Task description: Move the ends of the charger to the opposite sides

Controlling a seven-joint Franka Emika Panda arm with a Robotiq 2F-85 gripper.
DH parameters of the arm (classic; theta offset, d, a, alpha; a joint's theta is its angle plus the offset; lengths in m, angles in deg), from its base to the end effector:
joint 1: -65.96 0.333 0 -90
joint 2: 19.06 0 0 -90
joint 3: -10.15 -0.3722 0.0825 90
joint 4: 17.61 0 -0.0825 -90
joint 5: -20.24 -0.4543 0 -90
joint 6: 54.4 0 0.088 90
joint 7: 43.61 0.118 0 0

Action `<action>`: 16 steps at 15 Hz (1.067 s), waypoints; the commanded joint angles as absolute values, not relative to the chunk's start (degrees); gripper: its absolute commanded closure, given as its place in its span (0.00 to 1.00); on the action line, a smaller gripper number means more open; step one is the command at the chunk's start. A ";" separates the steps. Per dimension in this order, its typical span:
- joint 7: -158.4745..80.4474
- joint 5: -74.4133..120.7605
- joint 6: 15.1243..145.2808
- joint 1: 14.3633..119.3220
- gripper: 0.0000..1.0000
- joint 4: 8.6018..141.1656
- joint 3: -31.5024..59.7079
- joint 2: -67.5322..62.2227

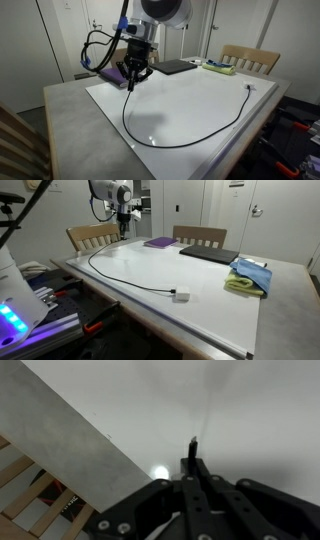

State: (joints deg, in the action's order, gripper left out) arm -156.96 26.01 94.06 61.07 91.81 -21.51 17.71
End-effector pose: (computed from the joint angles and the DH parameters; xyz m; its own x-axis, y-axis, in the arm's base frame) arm 0.6493 0.3044 0.1968 -0.7492 0.6374 0.1801 0.6622 0.7154 0.2228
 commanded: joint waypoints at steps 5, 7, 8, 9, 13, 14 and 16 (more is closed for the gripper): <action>-159.75 22.83 94.15 63.59 0.99 90.77 -19.02 17.89; -162.66 22.13 94.32 64.14 0.99 89.18 -19.94 19.56; -164.88 22.09 93.99 64.71 0.99 87.98 -20.32 20.52; -166.76 22.43 93.07 65.63 0.99 86.54 -20.34 21.50; -172.86 23.61 90.99 69.72 0.99 80.37 -19.53 25.41; -174.13 23.76 91.27 70.68 0.99 78.93 -19.23 26.69; -175.48 23.83 91.66 72.48 0.99 76.45 -18.76 28.37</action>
State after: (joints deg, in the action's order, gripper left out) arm -171.63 23.88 92.98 69.88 81.95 -19.91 24.84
